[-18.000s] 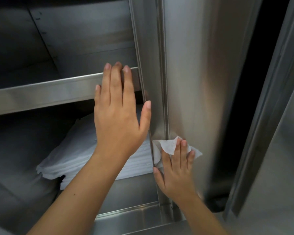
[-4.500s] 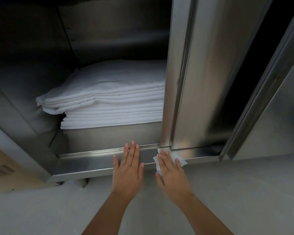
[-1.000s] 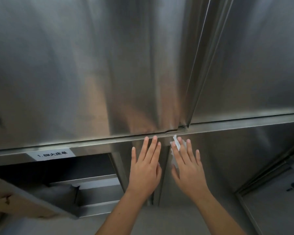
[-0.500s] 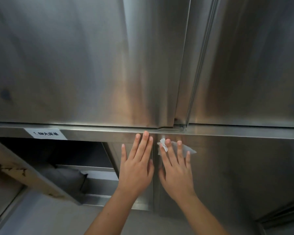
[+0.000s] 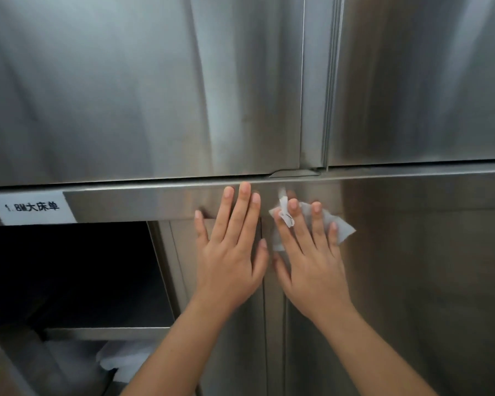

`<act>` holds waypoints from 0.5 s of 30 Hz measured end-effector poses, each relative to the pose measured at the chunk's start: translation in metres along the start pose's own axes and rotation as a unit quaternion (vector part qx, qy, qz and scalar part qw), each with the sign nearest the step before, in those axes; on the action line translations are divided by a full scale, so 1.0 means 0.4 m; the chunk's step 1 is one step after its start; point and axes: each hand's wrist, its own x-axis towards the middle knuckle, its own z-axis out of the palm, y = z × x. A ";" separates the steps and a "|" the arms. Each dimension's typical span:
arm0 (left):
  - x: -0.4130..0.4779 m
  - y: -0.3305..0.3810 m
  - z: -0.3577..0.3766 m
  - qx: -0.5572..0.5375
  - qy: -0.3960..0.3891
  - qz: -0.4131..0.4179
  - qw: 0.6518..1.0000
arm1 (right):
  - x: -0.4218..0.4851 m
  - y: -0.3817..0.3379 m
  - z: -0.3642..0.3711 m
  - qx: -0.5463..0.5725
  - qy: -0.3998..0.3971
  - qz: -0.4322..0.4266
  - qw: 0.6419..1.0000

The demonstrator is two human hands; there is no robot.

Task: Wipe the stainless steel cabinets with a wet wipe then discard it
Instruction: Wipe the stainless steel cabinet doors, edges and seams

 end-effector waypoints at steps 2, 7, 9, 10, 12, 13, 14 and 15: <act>-0.001 -0.008 0.024 0.010 0.032 0.016 0.999 | 0.001 0.003 0.018 0.003 0.044 0.001 0.999; -0.001 -0.024 0.045 0.044 0.058 0.040 0.997 | 0.005 0.005 0.035 0.009 0.088 -0.016 0.996; 0.000 -0.025 0.046 0.042 0.044 0.040 0.997 | 0.000 0.004 0.035 -0.004 0.060 -0.011 0.998; 0.000 -0.024 0.049 0.038 0.037 0.037 0.998 | -0.004 0.004 0.038 -0.013 0.039 -0.008 0.999; 0.001 -0.023 0.061 0.032 0.029 0.028 0.999 | -0.017 0.005 0.045 -0.032 0.011 -0.003 0.999; 0.000 -0.022 0.069 0.034 0.029 0.025 0.999 | -0.026 0.004 0.047 -0.037 0.003 -0.006 0.999; -0.001 -0.021 0.075 0.038 0.033 0.023 0.998 | -0.035 0.005 0.048 -0.037 -0.003 -0.013 0.999; -0.001 -0.020 0.080 0.040 0.042 0.024 0.998 | -0.041 0.007 0.047 -0.027 -0.009 -0.020 0.999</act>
